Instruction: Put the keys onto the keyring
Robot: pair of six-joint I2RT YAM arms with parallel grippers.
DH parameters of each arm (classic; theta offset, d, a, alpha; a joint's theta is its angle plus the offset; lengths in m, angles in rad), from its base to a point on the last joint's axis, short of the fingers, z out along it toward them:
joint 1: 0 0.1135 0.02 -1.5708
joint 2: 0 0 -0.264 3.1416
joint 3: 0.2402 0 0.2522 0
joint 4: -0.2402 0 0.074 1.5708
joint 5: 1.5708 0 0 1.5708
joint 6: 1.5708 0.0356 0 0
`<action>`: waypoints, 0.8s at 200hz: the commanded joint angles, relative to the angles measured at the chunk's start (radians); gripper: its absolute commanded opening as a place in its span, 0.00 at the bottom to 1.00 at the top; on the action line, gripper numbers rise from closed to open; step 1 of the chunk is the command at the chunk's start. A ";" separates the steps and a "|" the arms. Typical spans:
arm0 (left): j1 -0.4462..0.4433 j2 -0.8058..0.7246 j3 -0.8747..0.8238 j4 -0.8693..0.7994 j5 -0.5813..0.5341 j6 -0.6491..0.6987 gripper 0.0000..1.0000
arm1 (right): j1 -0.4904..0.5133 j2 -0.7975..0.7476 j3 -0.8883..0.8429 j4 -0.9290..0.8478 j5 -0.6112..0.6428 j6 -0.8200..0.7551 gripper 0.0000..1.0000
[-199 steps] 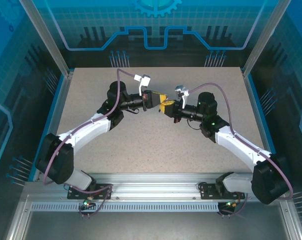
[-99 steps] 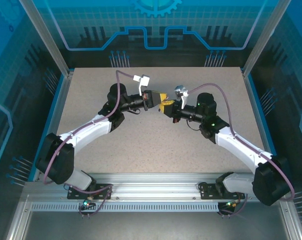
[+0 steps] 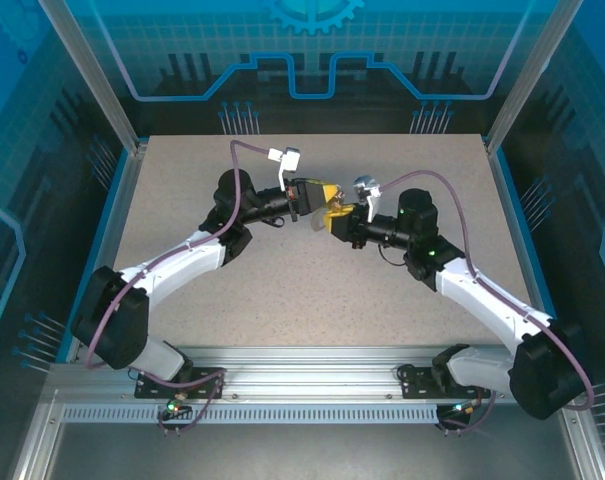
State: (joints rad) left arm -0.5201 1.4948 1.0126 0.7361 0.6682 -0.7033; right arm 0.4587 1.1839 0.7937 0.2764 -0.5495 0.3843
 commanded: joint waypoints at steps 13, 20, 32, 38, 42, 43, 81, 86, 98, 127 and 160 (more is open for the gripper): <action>-0.007 -0.013 0.014 0.052 0.014 0.002 0.00 | -0.030 -0.055 -0.023 -0.072 -0.009 -0.023 0.30; -0.007 -0.013 0.016 0.048 0.016 0.003 0.00 | -0.039 -0.069 -0.028 -0.087 -0.011 -0.028 0.32; -0.008 -0.016 0.017 0.046 0.015 0.005 0.00 | -0.058 -0.095 -0.043 -0.109 -0.022 -0.034 0.35; -0.008 -0.017 0.015 0.045 0.014 0.006 0.00 | -0.069 -0.110 -0.050 -0.121 -0.029 -0.035 0.36; -0.007 -0.018 0.014 0.046 0.013 0.008 0.00 | -0.075 -0.121 -0.057 -0.129 -0.032 -0.037 0.37; -0.007 -0.018 0.014 0.046 0.013 0.008 0.00 | -0.077 -0.124 -0.058 -0.130 -0.033 -0.037 0.37; -0.007 -0.016 0.011 0.046 0.004 0.013 0.00 | -0.148 -0.222 -0.101 -0.130 -0.033 0.011 0.43; -0.006 -0.015 0.009 0.048 0.004 0.013 0.00 | -0.153 -0.228 -0.099 -0.124 -0.028 0.024 0.43; -0.008 -0.014 0.007 0.051 -0.002 0.013 0.00 | -0.158 -0.233 -0.082 -0.120 -0.012 0.058 0.45; -0.007 -0.010 0.003 0.059 -0.011 0.010 0.00 | -0.157 -0.201 -0.025 -0.041 0.015 0.198 0.48; -0.007 -0.007 -0.009 0.078 -0.038 0.001 0.00 | -0.141 -0.142 0.013 0.098 0.039 0.333 0.48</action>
State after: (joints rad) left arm -0.5201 1.4948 1.0126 0.7422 0.6601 -0.7055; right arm 0.3111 1.0115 0.7582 0.2447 -0.5434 0.5819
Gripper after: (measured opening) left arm 0.064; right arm 0.483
